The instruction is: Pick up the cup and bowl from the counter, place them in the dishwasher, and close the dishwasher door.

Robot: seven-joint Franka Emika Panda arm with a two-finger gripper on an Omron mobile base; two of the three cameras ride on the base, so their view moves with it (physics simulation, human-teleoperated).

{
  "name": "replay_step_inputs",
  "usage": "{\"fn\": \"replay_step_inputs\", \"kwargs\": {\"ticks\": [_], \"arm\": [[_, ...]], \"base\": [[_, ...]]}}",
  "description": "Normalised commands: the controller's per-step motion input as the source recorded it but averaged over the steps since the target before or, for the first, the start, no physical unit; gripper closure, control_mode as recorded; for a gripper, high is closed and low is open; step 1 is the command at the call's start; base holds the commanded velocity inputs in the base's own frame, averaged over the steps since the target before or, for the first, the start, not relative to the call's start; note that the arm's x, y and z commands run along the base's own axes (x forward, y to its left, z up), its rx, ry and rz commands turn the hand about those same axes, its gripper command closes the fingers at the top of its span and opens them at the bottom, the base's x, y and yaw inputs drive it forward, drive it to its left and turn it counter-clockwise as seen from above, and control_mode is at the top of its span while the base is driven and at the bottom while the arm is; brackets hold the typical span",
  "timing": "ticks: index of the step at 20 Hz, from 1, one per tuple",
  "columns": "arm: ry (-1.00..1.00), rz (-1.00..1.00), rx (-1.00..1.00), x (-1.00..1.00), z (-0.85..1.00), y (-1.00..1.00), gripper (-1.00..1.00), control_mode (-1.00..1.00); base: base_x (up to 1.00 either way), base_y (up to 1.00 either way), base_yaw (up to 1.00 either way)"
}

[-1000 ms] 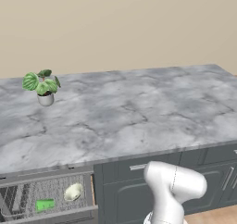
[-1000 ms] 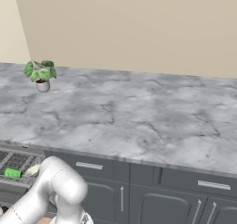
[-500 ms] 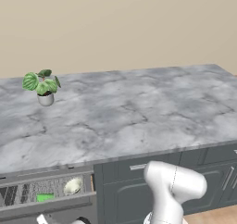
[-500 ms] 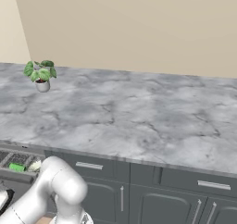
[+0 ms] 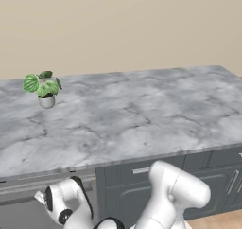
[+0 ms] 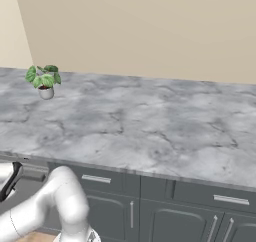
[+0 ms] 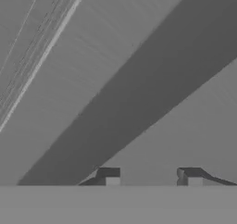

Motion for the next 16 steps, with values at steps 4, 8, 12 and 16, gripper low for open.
{"fn": "replay_step_inputs", "kwargs": {"ticks": [4, 8, 12, 16], "arm": [[-0.45, -0.03, 0.03, 0.57, -0.34, 0.0, -1.0, -1.0], [-0.46, -0.02, 0.04, 0.45, -0.34, 0.0, -1.0, -1.0], [-0.44, -0.01, 0.03, 0.56, -0.36, -0.01, -1.0, -1.0], [-0.31, 0.0, 0.0, 0.54, -0.41, -0.09, -1.0, -1.0]], "base": [[0.0, 0.0, 0.0], [0.0, 0.0, 0.0], [0.0, 0.0, 0.0], [0.0, 0.0, 0.0]]}}
